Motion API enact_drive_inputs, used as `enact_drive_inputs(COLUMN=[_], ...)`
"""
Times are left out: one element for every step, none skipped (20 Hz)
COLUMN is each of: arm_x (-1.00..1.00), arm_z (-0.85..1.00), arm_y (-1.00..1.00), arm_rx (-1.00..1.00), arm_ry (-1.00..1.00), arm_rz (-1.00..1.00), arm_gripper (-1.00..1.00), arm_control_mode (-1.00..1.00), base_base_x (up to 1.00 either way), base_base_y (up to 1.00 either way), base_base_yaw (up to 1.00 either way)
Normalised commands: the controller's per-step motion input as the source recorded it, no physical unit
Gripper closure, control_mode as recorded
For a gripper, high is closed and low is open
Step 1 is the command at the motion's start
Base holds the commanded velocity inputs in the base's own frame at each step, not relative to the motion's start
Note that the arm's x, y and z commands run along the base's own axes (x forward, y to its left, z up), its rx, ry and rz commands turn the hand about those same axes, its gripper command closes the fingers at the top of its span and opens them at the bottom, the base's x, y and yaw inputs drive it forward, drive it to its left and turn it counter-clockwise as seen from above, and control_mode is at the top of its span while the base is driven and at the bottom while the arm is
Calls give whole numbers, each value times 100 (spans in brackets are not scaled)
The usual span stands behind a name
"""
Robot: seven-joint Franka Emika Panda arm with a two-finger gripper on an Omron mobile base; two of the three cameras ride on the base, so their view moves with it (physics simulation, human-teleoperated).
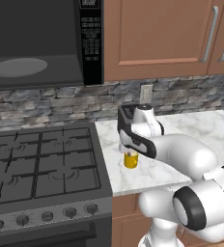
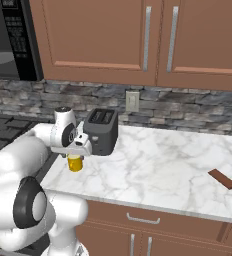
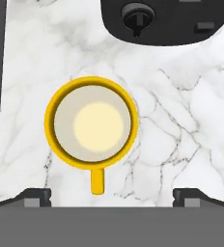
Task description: Pick the mug from the counter and place it inside the microwave. Then close the microwave.
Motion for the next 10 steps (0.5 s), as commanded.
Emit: enact_drive_inputs(arm_x=[24, 20, 13, 0, 0, 0, 0, 0, 0, 0], arm_z=[-10, -9, -4, -1, 0, -3, -8, -4, -6, -7], arm_y=[1, 3, 7, 14, 18, 17, 11, 12, 14, 14], arm_rx=[0, 0, 0, 0, 0, 0, 0, 0, 0, 0], arm_ry=[10, 9, 9, 7, 5, 3, 1, 2, 2, 2], arm_rz=[0, 0, 0, 0, 0, 0, 0, 0, 0, 0], arm_gripper=[-100, -100, -100, -100, -100, -100, -100, -100, -100, -100], arm_control_mode=[-100, -100, -100, -100, -100, -100, -100, -100, -100, -100], base_base_x=[0, 0, 0, 0, 0, 0, 0, 0, 0, 0], base_base_y=[0, 0, 0, 0, 0, 0, 0, 0, 0, 0], base_base_yaw=[0, 0, 0, 0, 0, 0, 0, 0, 0, 0])
